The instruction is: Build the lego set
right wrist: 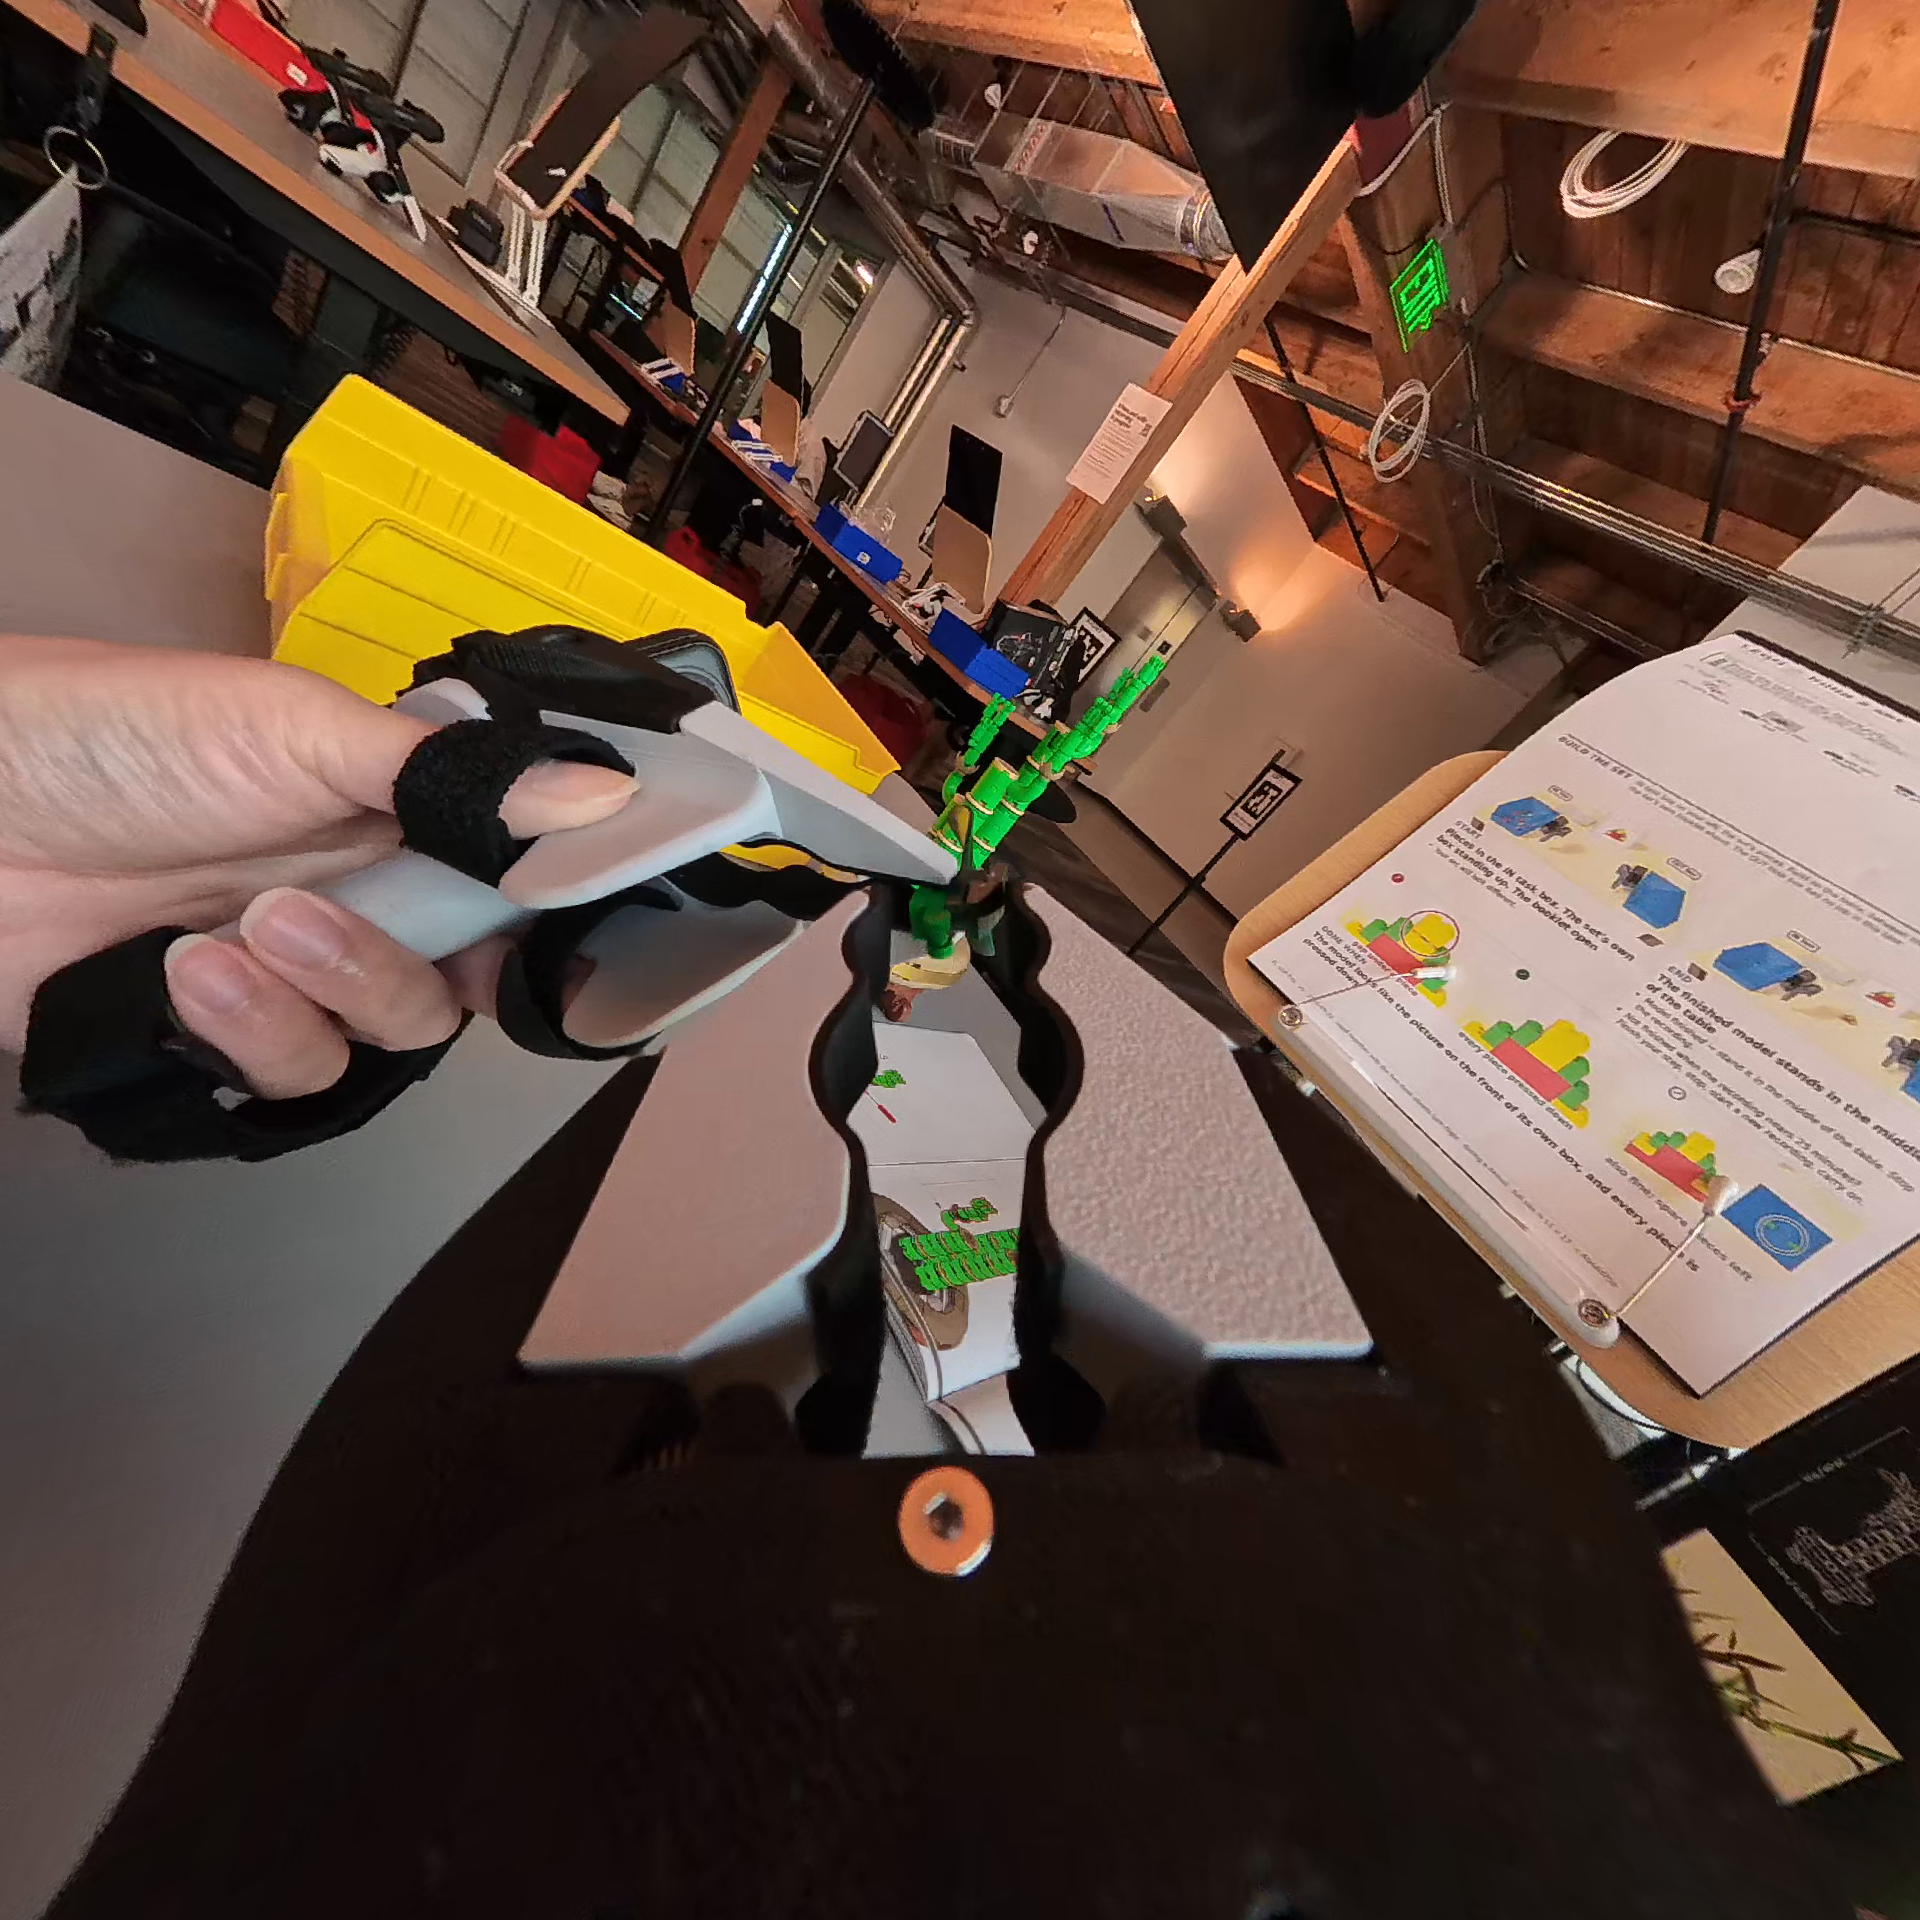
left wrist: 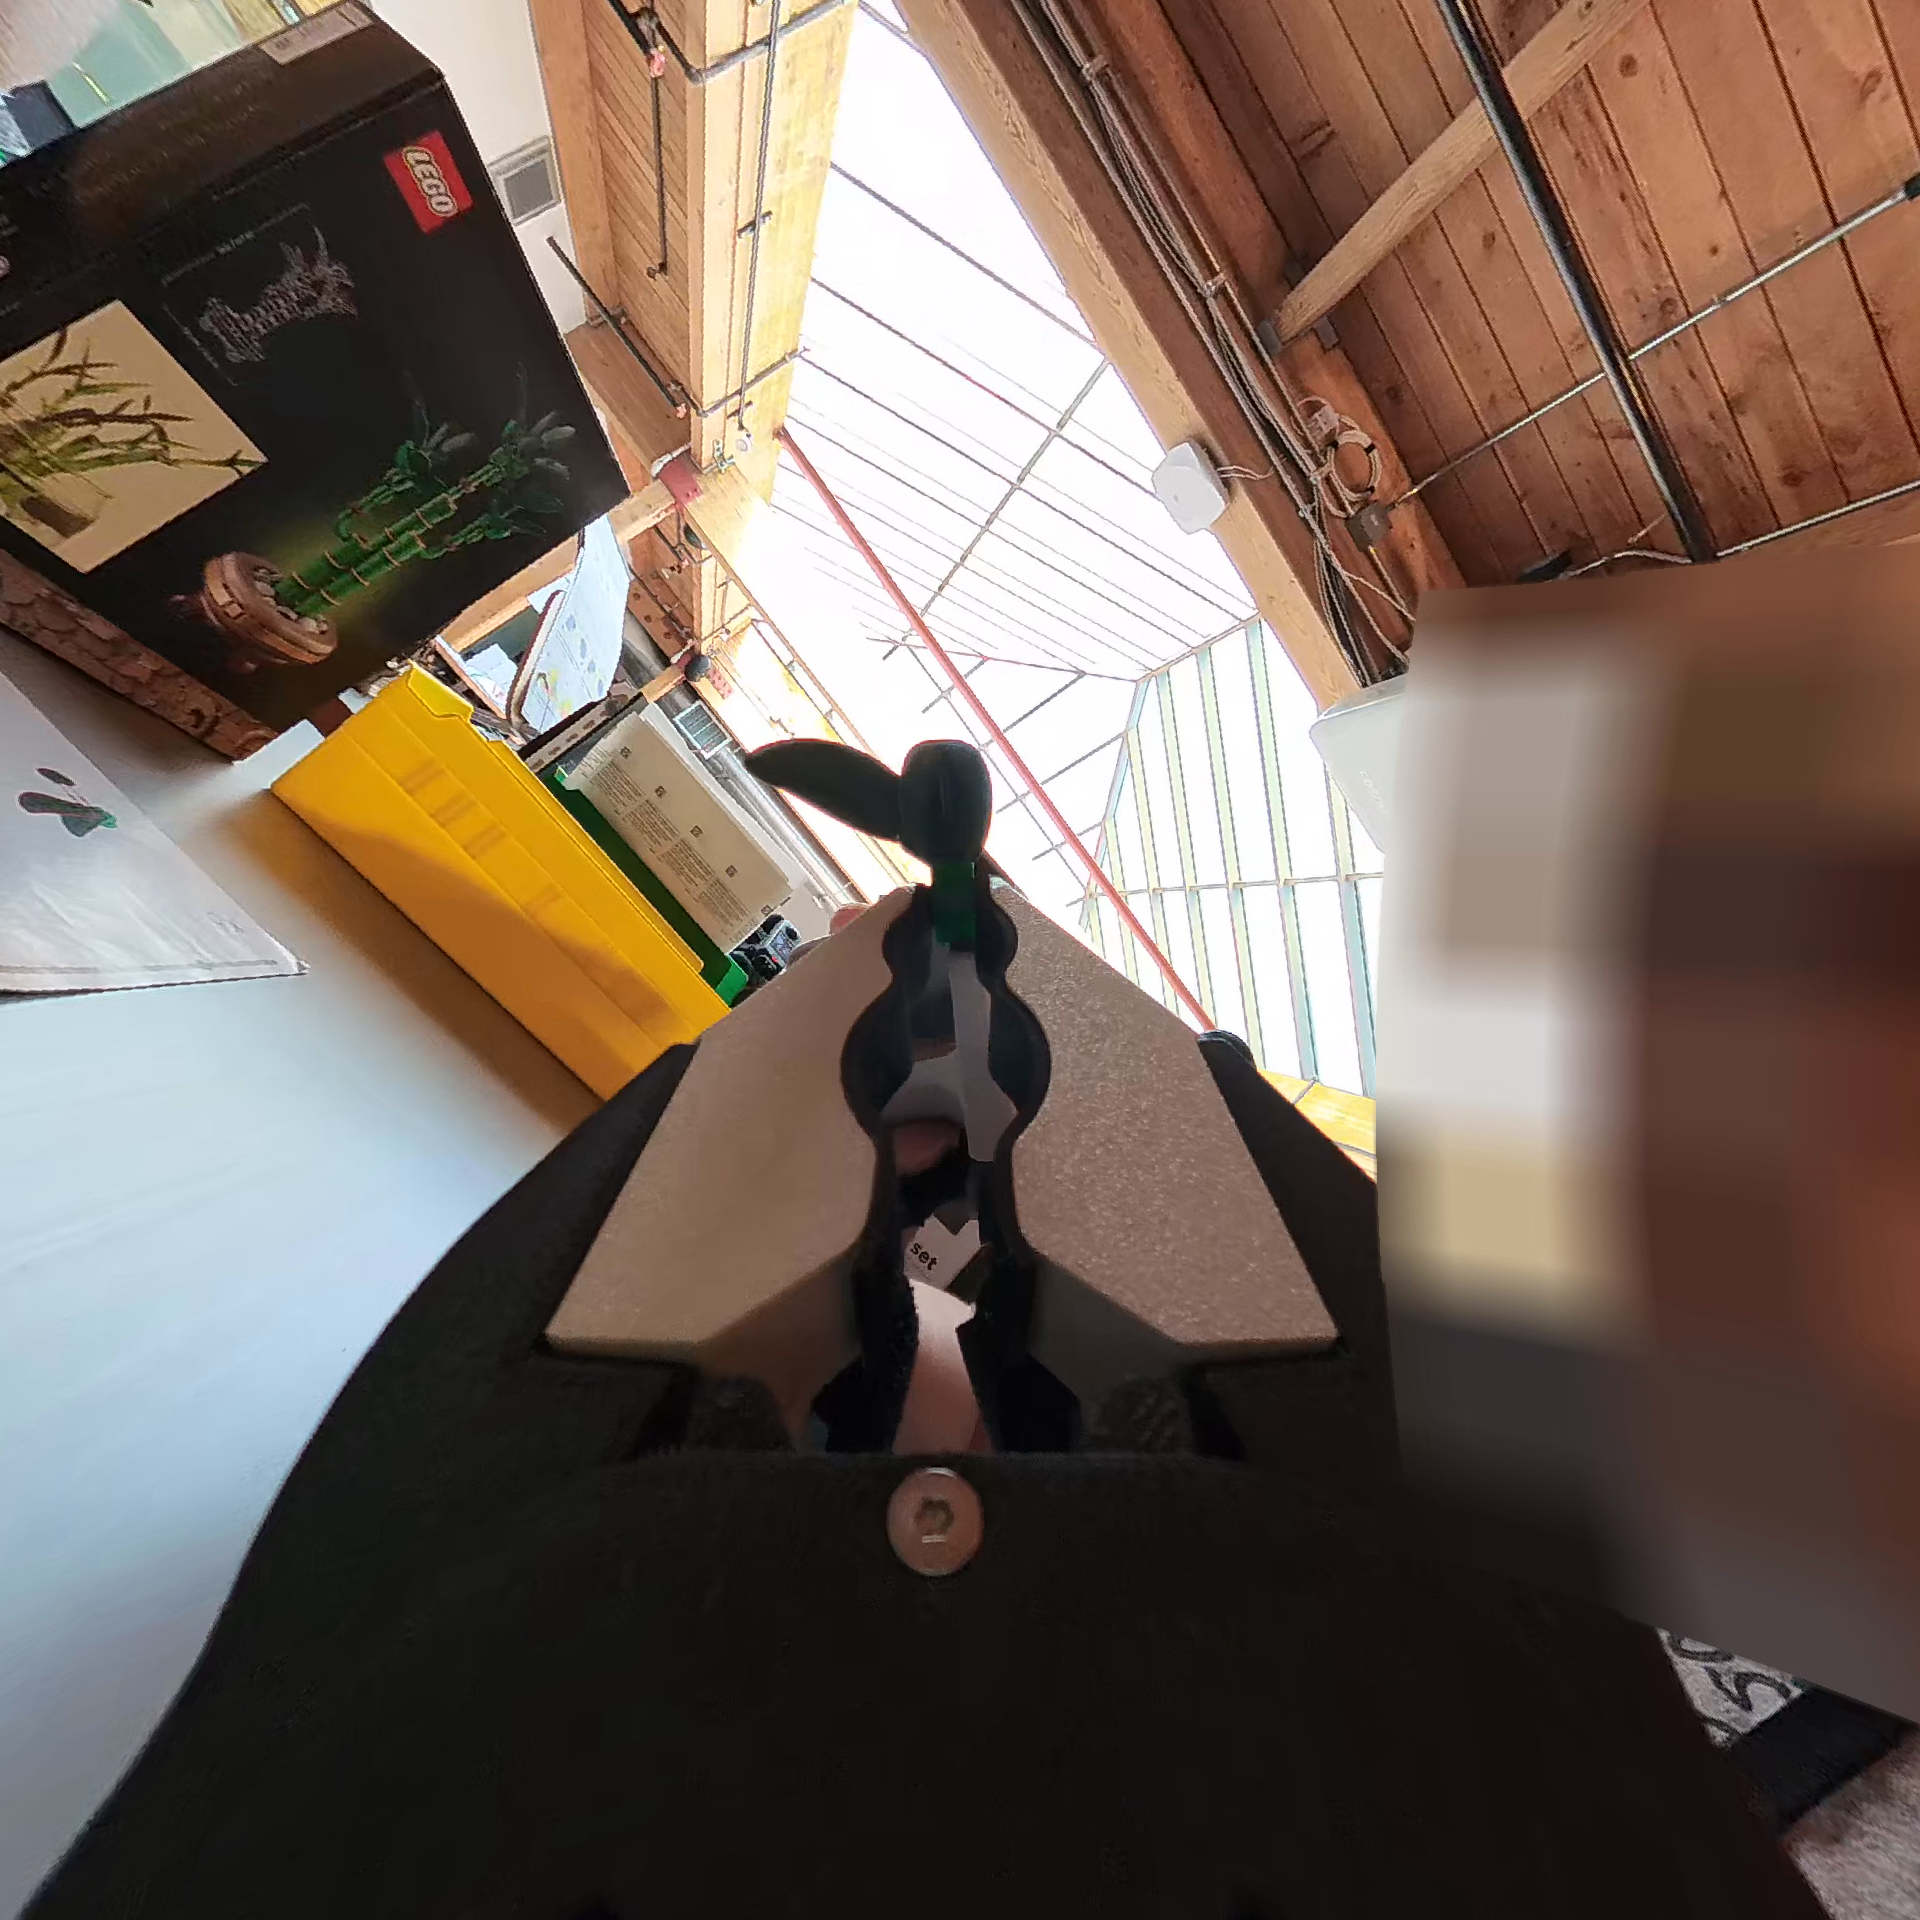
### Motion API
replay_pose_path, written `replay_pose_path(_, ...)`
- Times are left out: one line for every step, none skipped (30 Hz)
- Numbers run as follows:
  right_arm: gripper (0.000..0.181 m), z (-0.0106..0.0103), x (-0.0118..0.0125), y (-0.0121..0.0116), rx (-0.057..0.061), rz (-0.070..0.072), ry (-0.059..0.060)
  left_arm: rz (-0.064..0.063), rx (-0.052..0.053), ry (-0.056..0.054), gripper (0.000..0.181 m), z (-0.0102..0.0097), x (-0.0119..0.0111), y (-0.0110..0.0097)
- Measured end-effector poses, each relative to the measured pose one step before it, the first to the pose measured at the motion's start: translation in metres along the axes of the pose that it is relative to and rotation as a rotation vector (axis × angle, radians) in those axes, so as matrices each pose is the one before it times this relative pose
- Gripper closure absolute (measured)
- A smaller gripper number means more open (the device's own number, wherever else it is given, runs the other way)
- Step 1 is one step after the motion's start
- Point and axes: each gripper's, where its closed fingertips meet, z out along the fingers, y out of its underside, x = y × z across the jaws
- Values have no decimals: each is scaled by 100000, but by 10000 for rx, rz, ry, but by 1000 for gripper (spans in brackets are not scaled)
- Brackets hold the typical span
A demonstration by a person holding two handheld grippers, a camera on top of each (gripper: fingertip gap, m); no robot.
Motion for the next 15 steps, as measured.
replay_pose_path(163, 18, 68, 44, -23, -16, 46, 12, -22, -4, 175, 30, -17, 36)
replay_pose_path(165, -17, 104, 27, -6, -33, 50, 7, -16, -1, 175, 12, -14, 39)
replay_pose_path(166, -39, 5, -82, 48, -12, -22, -20, 1, 51, 175, 11, 73, 14)
replay_pose_path(166, -38, 30, -23, 10, -2, -1, -34, -10, 49, 175, 35, 49, 41)
replay_pose_path(166, -26, 7, 16, -20, -11, -4, -24, -1, 12, 175, 24, 2, 24)
replay_pose_path(166, -34, -8, -41, -8, -16, -41, -15, -11, 18, 175, 17, 4, 38)
replay_pose_path(166, -78, 3, -99, 20, -4, -75, -37, -34, 68, 175, 24, 89, 52)
replay_pose_path(167, -102, 32, -129, 57, 20, -46, -50, -45, 103, 175, 58, 129, 70)
replay_pose_path(167, -113, 27, -139, 75, 19, 2, -31, -62, 107, 175, 72, 134, 78)
replay_pose_path(167, -80, 7, -85, 49, -33, 24, -11, -70, 83, 175, 51, 119, 55)
replay_pose_path(167, -86, -7, -84, 44, -106, 40, 8, -10, 26, 175, -2, 49, -41)
replay_pose_path(167, -77, 2, -109, 61, -157, 54, 19, 111, -31, 173, -93, -21, -200)
replay_pose_path(167, -27, -11, 13, -11, -144, 34, 0, 112, -22, 172, -128, -29, -187)
replay_pose_path(167, 8, -48, 84, -42, -54, -9, -28, 4, 31, 173, -62, 36, -18)
replay_pose_path(167, 4, -36, -49, 52, 44, -29, -19, -53, 66, 175, 45, 101, 80)
